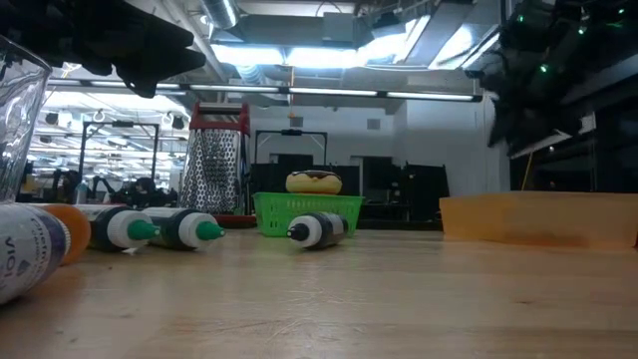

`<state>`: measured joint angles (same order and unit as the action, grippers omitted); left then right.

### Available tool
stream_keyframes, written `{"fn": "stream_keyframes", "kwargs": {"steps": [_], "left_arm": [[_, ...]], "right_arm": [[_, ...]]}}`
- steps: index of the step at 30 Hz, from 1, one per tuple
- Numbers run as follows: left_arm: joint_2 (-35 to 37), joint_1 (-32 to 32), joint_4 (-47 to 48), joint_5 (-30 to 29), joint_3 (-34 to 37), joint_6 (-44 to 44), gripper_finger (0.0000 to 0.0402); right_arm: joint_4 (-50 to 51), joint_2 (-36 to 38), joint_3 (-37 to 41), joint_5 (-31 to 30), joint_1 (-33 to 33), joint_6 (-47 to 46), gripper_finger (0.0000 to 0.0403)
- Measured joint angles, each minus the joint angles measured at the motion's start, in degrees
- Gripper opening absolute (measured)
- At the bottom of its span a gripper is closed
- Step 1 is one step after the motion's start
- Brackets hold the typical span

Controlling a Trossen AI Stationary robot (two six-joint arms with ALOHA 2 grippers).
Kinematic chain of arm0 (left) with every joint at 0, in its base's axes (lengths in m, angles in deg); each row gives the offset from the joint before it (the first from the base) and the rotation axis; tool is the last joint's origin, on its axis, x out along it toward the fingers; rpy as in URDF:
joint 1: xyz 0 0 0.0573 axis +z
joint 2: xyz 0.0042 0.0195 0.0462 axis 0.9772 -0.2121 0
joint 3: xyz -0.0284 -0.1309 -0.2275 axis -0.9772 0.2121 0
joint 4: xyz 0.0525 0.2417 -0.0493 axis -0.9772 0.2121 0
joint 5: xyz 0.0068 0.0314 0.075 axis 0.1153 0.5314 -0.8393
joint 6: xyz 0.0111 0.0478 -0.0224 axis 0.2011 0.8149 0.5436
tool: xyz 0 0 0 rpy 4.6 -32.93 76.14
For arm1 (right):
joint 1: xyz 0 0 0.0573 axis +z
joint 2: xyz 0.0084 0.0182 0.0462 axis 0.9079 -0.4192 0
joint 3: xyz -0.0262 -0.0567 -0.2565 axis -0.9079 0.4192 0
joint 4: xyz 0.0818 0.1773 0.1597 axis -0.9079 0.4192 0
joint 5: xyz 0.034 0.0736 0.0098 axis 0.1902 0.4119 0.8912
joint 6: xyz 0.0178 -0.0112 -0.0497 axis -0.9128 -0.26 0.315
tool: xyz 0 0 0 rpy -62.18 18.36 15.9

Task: Pick & Place Food Item
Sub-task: Put the top green food coloring bottle into the transparent bin

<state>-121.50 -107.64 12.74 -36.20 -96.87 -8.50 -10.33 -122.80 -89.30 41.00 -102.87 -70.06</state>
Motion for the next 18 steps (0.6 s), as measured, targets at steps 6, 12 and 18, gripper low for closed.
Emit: {"fn": "stream_keyframes", "kwargs": {"steps": [6,12,18], "left_arm": [[0.0,0.0,0.02,2.2,0.0,0.42,0.0175],[0.01,0.01,3.56,3.93,0.0,-0.34,0.0175],[-0.28,2.19,27.81,5.01,-6.16,-7.38,0.0175]], "right_arm": [[-17.89,0.0,-2.41,11.71,3.89,-0.28,0.0225],[-35.91,-0.24,-2.43,16.67,12.55,-2.23,0.0214],[-36.9,-2.31,-2.43,8.46,22.72,-1.55,0.0213]]}}
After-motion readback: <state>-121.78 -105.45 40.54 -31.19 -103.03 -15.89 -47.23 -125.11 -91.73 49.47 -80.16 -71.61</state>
